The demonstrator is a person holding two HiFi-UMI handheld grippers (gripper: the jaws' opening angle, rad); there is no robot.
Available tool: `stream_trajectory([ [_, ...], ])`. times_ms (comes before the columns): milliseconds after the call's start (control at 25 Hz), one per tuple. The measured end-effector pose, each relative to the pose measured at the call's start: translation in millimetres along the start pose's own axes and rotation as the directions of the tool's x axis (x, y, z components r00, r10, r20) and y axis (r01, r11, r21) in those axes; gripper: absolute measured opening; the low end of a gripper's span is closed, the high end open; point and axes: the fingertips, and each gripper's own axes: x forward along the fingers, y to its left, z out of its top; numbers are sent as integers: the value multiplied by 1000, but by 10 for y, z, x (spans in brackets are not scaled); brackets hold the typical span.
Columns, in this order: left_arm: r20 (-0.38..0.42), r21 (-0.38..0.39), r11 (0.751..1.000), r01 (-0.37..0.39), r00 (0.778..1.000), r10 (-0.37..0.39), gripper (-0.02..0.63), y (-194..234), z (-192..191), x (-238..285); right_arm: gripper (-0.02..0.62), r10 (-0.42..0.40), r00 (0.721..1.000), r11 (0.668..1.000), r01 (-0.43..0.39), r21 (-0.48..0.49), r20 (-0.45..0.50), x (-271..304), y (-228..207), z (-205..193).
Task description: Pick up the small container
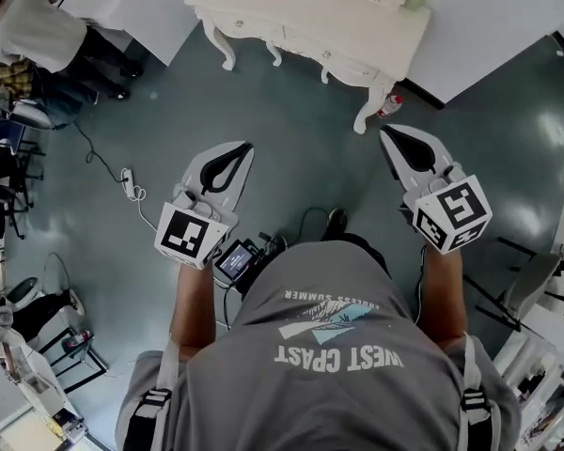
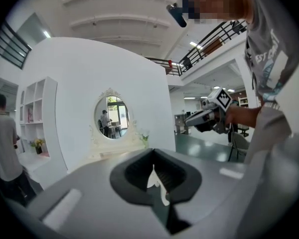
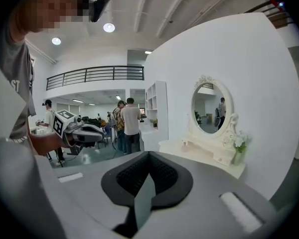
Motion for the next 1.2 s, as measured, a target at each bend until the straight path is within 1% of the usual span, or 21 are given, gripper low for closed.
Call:
stream_trajectory([
  [200, -29, 0, 996, -89, 996, 89, 3, -1, 169, 175, 2, 97, 995, 995, -97, -13, 16, 128, -307, 111],
  [320, -42, -2, 993, -120, 992, 120, 3, -25, 292, 168, 2, 126, 992, 992, -125, -23, 29, 127, -396, 255],
  [400, -53, 1, 991, -132, 990, 132, 3, -34, 317, 312, 2, 137, 990, 990, -136, -23, 39, 171, -575, 257],
  [520, -60, 14, 991, -133, 989, 134, 3, -15, 316, 630, 2, 142, 989, 990, -142, -12, 45, 303, -900, 155],
  [680, -60, 20, 993, -118, 991, 119, 3, 100, 322, 768, 2, 140, 989, 990, -140, 9, 42, 440, -994, 107],
  [800, -49, 34, 996, -87, 995, 89, 3, 287, 317, 844, 2, 112, 993, 994, -112, 17, 35, 549, -1023, 127],
  [880, -42, 38, 998, -53, 998, 54, 3, 438, 296, 910, 2, 65, 998, 998, -65, 24, 27, 615, -1075, 141],
  [1000, -19, 32, 999, 19, 1000, -18, 3, 689, 266, 1033, 2, -27, 1000, 999, 27, 34, 13, 698, -1140, 191],
  [1080, -23, 34, 998, 45, 999, -45, 3, 921, 282, 1060, 2, -69, 998, 996, 69, 51, 4, 782, -1102, 255],
  [1200, 17, 57, 995, 88, 996, -89, 3, 1294, 347, 1090, 2, -121, 993, 991, 121, 65, -8, 947, -1011, 378],
])
